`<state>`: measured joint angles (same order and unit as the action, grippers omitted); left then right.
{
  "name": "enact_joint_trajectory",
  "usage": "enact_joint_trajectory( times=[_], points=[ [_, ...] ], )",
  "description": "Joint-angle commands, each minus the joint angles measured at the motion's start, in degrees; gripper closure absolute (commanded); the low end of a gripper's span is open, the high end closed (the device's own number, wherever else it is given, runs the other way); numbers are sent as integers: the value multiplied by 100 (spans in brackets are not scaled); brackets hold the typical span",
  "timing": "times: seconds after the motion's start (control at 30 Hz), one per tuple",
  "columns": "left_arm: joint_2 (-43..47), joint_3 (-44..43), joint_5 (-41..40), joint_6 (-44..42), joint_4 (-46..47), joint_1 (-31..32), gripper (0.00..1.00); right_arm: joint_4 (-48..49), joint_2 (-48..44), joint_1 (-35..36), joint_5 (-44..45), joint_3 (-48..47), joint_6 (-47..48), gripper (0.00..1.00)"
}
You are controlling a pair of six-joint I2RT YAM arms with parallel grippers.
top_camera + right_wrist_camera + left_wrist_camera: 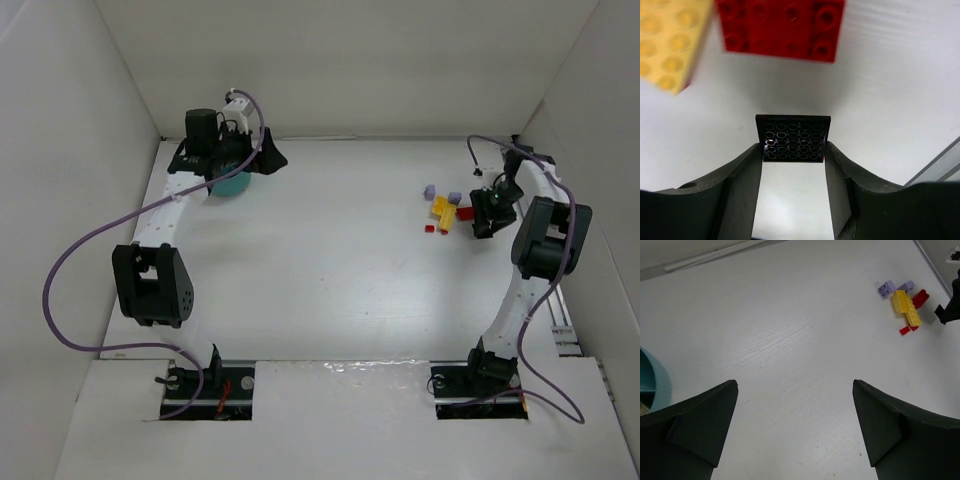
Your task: Sort the legos into containers by color
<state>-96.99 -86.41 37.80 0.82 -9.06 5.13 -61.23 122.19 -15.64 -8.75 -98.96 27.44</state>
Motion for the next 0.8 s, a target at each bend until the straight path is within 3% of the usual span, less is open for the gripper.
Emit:
enact_joint_trajectory(
  times=[0.0,0.2,0.37,0.57,0.77],
  points=[
    [391,185,517,278,194,-47,2,-468,-880,201,-723,-71,112,76],
    [575,747,1386,1129,579,-99,4,-644,-1584,1061,-1479,-360,-159,76],
    [725,1144,1739,1789,1003,32,8,-496,-1769,2362,-1971,-773,-678,76],
    [725,1407,2038,2676,1669,270,14,5,-1716,3627,-2026,-1134,-1328,77],
    [664,1460,2144,3134,1846,322,26,568,-1716,4305,-1718,-1074,-1672,77]
  ],
)
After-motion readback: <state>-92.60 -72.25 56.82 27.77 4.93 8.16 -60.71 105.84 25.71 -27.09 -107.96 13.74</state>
